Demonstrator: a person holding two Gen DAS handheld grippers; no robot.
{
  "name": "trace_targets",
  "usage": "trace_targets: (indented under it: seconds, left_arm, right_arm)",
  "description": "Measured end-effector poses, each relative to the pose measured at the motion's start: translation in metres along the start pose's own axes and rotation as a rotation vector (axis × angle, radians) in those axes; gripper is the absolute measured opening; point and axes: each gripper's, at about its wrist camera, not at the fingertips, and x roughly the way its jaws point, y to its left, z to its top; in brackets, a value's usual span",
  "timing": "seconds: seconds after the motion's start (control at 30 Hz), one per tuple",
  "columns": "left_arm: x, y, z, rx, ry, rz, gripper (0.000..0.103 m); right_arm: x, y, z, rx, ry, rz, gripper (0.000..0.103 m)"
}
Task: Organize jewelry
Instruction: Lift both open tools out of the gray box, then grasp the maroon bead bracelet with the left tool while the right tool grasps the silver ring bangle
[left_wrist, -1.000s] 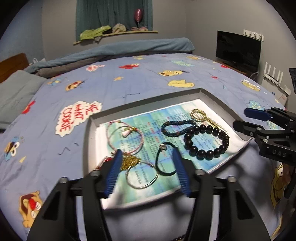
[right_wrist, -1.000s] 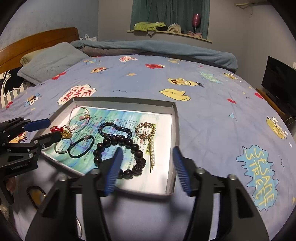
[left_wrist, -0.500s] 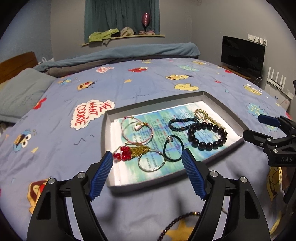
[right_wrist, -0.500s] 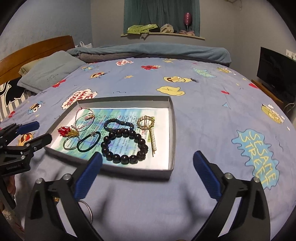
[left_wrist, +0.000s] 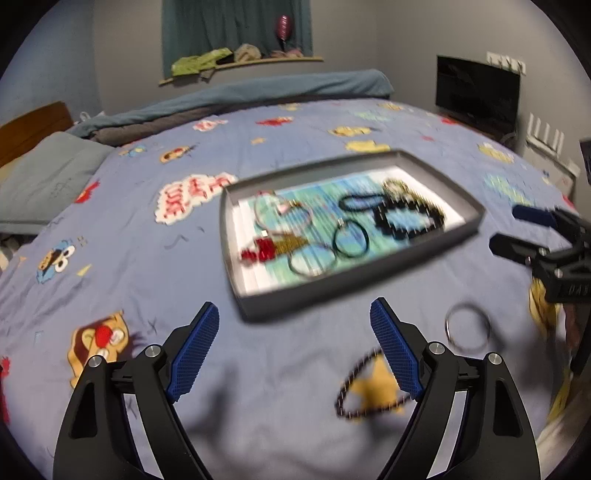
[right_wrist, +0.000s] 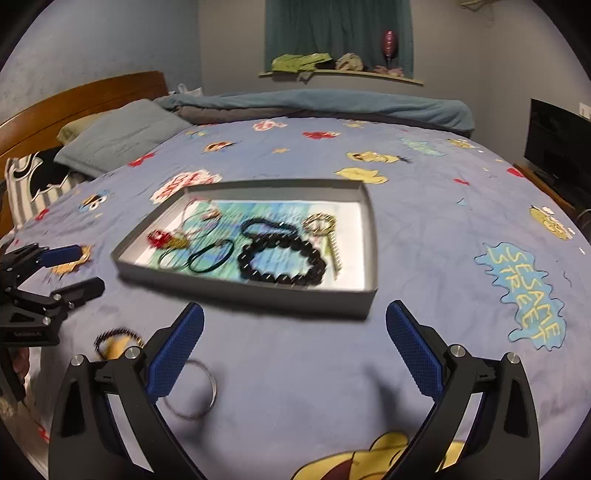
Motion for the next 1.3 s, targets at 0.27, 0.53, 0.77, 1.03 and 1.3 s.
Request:
trace_targets:
  seconds: [0.27, 0.53, 0.77, 1.03, 1.3]
  left_arm:
    - [-0.003, -0.002, -0.024, 0.018, 0.043, -0.020, 0.084]
    - [0.005, -0.006, -0.038, 0.022, 0.102, -0.046, 0.084]
    - [0.008, -0.009, -0.043, 0.029, 0.122, -0.054, 0.084]
    - [0.009, -0.016, -0.044, 0.045, 0.122, -0.068, 0.062]
    - [0.014, -0.024, -0.045, 0.072, 0.138, -0.075, 0.043]
  right_arm:
    - [0.003, 0.016, -0.022, -0.045, 0.075, 0.062, 0.098]
    - [0.006, 0.027, -0.039, -0.100, 0.138, 0.091, 0.098]
    - [0.004, 0.029, -0.043, -0.119, 0.138, 0.102, 0.096]
    - [0.003, 0.044, -0.046, -0.168, 0.128, 0.144, 0.081]
    - [0.009, 0.050, -0.046, -0.172, 0.131, 0.136, 0.061]
